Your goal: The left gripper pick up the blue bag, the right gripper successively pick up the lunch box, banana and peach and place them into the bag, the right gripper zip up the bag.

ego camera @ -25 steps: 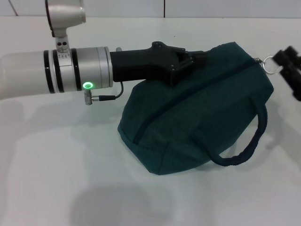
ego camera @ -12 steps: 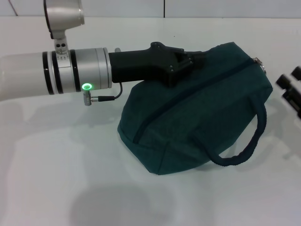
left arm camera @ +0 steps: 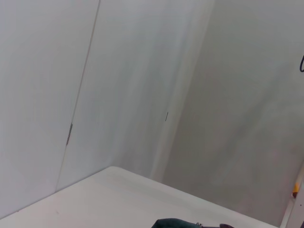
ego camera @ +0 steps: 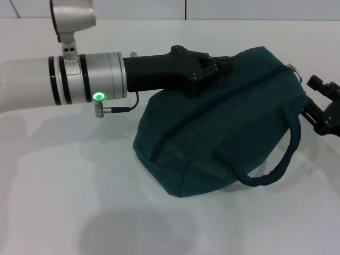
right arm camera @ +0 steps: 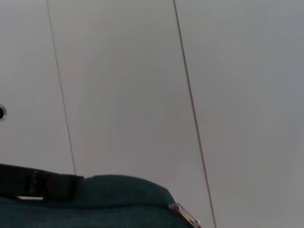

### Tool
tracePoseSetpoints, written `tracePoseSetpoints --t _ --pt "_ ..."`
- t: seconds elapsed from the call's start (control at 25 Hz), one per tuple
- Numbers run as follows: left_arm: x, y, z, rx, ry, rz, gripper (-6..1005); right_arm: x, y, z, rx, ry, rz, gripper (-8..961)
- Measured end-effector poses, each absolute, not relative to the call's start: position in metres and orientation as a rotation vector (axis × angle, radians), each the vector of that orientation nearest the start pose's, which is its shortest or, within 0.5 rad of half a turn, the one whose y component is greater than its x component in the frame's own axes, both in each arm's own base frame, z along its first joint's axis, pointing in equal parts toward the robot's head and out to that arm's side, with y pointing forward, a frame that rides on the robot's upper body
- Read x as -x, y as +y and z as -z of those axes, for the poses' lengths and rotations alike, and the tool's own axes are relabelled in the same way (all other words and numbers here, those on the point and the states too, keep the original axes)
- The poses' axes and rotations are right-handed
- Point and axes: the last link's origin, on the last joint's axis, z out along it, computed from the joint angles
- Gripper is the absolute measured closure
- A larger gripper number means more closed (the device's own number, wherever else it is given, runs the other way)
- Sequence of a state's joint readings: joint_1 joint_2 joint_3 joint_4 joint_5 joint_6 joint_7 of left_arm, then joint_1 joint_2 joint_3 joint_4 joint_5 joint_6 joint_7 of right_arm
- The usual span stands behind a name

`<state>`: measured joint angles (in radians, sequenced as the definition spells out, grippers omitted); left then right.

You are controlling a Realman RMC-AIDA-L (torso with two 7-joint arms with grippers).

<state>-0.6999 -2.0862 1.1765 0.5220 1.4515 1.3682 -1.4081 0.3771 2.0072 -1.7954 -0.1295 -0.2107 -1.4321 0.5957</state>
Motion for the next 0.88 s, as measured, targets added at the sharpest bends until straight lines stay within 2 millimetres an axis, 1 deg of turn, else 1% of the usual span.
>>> tracePoseSetpoints --t 0.08,0.2,0.44,0.88 --pt "0.159 0.366 0.051 2.794 -0.540 1.005 961 -0.306 0.296 0.018 2.063 0.495 -1.001 486" --pt "0.159 0.366 0.052 2.794 -0.541 1.006 962 -0.303 0.303 0.020 2.073 0.486 -0.984 514" --pt "0.159 0.366 0.051 2.792 -0.539 1.006 962 -0.293 0.310 0.021 2.089 0.438 -0.998 571" --pt "0.159 0.365 0.052 2.793 -0.542 1.007 962 -0.282 0.314 0.024 2.105 0.403 -1.028 686"
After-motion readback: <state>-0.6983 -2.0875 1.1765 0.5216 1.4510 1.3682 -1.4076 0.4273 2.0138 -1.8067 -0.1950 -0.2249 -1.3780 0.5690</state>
